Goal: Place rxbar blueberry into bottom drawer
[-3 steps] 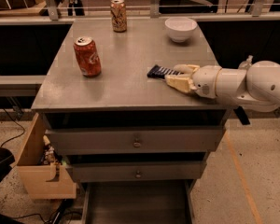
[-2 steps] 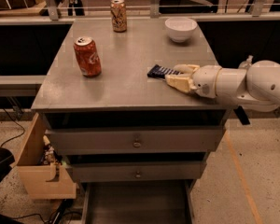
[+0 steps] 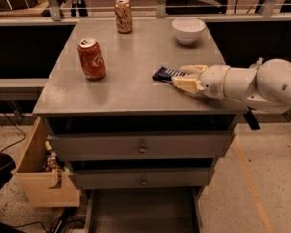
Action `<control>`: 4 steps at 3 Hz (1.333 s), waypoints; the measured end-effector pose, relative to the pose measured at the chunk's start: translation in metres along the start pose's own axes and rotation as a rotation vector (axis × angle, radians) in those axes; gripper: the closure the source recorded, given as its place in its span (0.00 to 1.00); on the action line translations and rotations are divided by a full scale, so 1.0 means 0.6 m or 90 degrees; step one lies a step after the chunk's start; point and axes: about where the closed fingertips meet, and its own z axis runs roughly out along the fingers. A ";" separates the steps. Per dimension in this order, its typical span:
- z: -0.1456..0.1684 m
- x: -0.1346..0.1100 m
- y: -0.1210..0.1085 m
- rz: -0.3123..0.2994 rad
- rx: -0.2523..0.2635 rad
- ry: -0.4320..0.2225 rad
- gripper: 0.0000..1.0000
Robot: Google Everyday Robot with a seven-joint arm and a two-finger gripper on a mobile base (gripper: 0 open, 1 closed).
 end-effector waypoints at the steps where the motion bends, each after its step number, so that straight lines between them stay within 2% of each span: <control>1: -0.018 -0.047 -0.004 -0.034 0.021 0.003 1.00; 2: -0.056 -0.095 0.014 -0.071 0.037 -0.007 1.00; 3: -0.106 -0.110 0.059 -0.108 0.017 -0.014 1.00; 4: -0.164 -0.094 0.124 -0.140 -0.021 -0.003 1.00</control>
Offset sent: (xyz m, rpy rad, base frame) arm -0.0480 -0.0248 0.1098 -0.0930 -0.1931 -0.0474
